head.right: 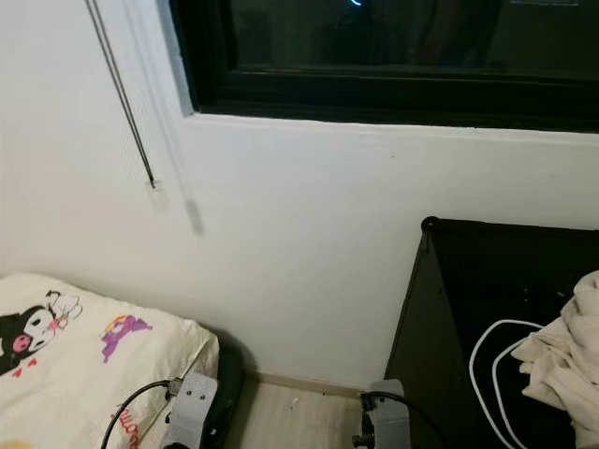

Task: Clean up the room

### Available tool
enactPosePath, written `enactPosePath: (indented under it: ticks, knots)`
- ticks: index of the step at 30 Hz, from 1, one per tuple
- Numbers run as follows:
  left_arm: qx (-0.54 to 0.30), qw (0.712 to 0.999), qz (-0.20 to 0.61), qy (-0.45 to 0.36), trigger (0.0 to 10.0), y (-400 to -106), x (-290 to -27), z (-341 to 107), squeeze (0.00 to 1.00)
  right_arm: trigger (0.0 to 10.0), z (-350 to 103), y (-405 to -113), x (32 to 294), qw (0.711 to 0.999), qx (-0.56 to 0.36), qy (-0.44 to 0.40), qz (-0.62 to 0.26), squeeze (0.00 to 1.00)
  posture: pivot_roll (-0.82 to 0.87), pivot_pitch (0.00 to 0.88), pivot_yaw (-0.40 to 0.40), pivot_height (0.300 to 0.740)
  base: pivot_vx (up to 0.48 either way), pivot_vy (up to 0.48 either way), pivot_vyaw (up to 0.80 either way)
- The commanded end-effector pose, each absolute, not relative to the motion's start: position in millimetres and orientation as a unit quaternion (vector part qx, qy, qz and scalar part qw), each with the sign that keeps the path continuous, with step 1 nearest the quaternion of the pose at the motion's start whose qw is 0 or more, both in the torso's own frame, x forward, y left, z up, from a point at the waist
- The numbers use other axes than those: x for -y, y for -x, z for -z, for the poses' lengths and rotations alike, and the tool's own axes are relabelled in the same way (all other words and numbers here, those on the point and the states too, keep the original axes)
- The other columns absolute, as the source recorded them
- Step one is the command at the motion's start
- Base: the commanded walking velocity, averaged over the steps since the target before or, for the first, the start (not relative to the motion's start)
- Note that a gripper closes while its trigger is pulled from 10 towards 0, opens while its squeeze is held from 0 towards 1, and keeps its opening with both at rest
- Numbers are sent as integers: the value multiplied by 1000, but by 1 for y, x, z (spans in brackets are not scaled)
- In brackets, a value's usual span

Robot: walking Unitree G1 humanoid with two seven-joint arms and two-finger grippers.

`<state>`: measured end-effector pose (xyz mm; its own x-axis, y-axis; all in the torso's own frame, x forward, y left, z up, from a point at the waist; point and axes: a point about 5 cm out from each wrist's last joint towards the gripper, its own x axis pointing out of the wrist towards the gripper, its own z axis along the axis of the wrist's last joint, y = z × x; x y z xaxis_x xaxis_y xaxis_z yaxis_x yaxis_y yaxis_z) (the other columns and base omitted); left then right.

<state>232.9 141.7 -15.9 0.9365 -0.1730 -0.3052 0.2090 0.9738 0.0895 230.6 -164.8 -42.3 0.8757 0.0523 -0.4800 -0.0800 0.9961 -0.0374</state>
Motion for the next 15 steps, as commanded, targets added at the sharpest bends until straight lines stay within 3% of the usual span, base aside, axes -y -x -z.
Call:
enactPosePath:
  ticks: [1, 10, 15]
  knots:
    - [-165, 980, 92, -62, 10000, -229, -146, 21, 0, 10000, 45, -228, 163, 966, -257, 22, -32, 0, 25, 116, -36, 740, 0, 0, 0]
    - [-166, 979, 94, -66, 10000, -228, -147, 21, 0, 10000, 45, -229, 161, 965, -257, 34, -46, 0, 24, 116, -34, 740, 0, 0, 0]
    - [-165, 979, 96, -69, 10000, -229, -146, 21, 0, 10000, 45, -229, 158, 964, -258, 35, -54, 0, 25, 117, -34, 740, 0, 0, 740]
